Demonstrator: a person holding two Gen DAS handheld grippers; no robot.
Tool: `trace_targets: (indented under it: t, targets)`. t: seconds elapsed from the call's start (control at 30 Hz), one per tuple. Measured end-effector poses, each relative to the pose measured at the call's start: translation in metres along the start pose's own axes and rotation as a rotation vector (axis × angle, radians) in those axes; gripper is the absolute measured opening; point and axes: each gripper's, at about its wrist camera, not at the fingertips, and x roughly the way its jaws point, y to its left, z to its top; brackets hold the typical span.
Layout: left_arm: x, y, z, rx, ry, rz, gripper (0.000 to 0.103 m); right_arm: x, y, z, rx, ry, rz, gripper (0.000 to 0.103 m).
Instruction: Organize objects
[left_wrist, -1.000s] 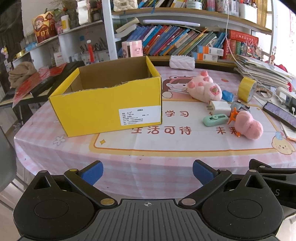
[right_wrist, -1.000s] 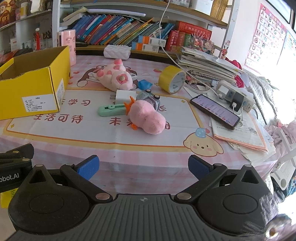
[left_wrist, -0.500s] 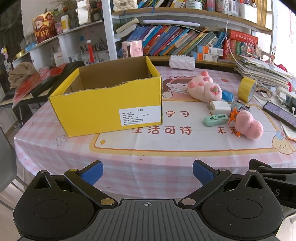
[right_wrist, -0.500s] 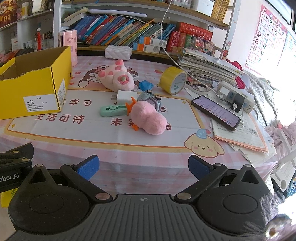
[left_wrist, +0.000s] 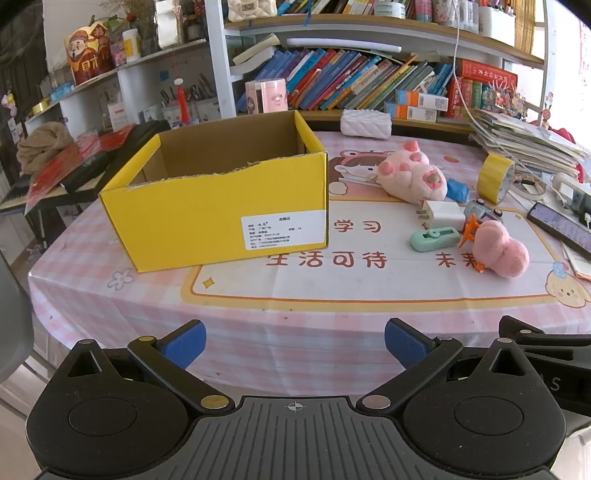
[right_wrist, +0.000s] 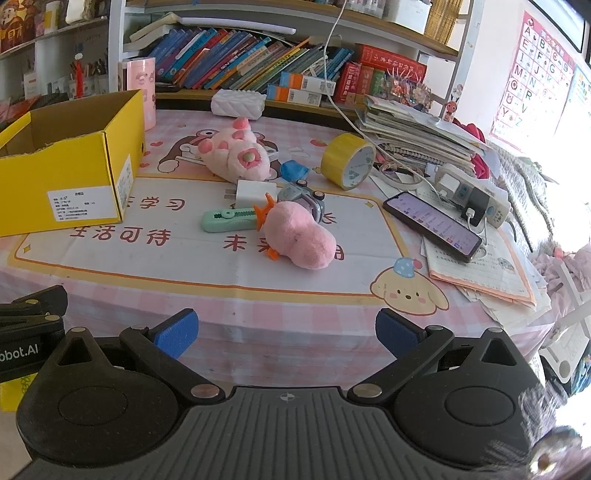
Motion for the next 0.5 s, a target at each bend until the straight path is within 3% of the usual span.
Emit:
trace_targets:
  t: [0.5]
  targets:
    - [-0.0002, 0.0022, 0.0009, 0.002, -0.002, -0.011, 0.103, -0.0018, -0.0005, 0.0001, 0.0, -0.002, -0.007, 0.103]
